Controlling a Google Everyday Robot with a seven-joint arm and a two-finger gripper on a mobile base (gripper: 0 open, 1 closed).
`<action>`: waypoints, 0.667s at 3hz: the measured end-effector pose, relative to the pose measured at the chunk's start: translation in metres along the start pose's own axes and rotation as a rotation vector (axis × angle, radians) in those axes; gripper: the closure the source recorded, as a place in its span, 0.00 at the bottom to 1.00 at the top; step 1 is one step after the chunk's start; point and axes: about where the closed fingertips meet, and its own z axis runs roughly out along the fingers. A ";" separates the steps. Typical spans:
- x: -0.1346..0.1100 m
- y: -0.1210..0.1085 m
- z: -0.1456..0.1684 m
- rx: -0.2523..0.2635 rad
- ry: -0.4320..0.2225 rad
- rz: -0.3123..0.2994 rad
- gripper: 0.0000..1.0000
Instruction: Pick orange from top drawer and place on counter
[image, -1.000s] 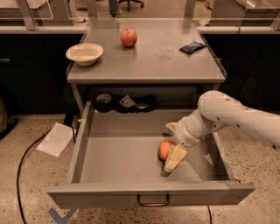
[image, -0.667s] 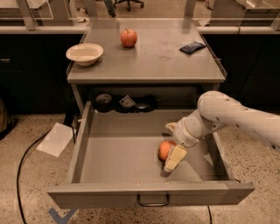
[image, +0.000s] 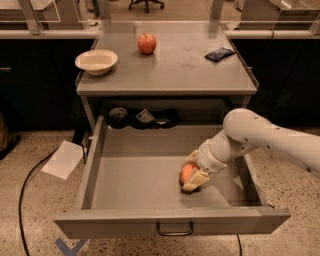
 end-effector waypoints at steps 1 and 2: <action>0.000 0.000 0.000 0.000 0.000 0.000 0.65; 0.000 0.000 0.000 0.000 0.000 0.000 0.89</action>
Offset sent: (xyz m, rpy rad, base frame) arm 0.0000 0.0000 0.0000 0.0000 0.0000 0.0000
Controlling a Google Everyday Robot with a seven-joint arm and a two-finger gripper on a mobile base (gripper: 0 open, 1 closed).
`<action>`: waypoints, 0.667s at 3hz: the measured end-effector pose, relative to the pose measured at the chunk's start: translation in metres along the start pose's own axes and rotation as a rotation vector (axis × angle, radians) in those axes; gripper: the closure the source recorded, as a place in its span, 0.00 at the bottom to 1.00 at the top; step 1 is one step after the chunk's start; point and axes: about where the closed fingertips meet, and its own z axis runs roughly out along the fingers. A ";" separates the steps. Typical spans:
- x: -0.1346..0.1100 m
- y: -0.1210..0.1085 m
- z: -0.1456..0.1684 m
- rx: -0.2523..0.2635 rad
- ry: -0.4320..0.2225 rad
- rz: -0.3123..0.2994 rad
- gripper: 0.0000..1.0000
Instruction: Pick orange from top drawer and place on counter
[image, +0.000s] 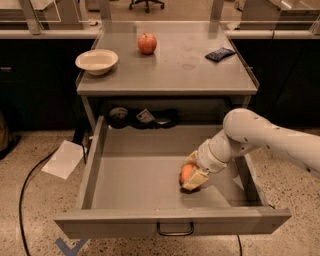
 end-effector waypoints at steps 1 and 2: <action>-0.009 -0.001 -0.022 0.000 -0.063 -0.020 1.00; -0.042 -0.002 -0.086 0.032 -0.184 -0.100 1.00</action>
Offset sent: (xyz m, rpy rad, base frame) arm 0.0030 -0.0220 0.1994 0.3311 -0.2205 0.1406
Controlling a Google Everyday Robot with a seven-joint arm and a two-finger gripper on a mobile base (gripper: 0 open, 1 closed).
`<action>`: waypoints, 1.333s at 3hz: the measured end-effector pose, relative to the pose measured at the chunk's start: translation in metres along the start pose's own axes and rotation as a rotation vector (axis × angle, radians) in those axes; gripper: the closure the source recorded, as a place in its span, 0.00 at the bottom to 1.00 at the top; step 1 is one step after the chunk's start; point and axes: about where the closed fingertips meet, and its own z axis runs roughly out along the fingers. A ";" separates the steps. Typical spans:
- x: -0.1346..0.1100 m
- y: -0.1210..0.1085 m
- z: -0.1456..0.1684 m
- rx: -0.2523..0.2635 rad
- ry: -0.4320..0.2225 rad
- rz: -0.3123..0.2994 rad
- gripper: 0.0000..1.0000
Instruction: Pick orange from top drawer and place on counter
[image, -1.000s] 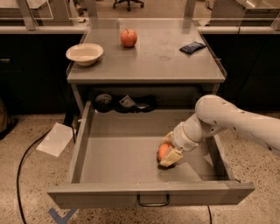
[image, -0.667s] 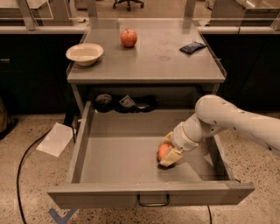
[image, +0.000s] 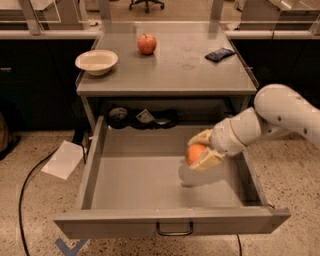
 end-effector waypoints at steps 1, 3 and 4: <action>-0.045 -0.013 -0.059 0.035 -0.054 -0.093 1.00; -0.111 -0.075 -0.123 0.132 0.003 -0.200 1.00; -0.120 -0.134 -0.125 0.269 0.102 -0.252 1.00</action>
Offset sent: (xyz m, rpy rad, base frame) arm 0.0609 -0.0135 0.2089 0.0403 -0.2281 0.0928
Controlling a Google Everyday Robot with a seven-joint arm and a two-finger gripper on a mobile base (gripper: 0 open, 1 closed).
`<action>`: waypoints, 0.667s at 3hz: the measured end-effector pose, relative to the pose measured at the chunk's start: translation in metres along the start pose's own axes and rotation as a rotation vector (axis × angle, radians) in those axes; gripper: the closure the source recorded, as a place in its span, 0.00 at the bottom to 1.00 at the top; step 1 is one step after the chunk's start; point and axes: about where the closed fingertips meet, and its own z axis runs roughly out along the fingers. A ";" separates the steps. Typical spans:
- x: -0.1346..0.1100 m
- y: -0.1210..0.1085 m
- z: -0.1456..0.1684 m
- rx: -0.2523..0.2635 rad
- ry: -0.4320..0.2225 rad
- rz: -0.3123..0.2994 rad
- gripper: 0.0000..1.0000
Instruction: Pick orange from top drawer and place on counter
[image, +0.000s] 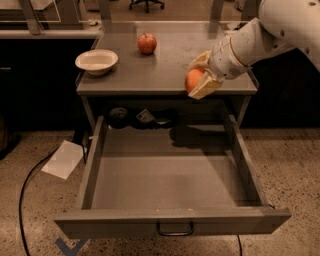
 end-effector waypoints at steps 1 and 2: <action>0.000 0.000 0.000 0.000 0.000 0.000 1.00; 0.004 -0.013 0.008 0.003 0.061 -0.028 1.00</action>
Offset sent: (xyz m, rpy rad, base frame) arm 0.0410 -0.0021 -0.0009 -0.1706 -0.0528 -0.0244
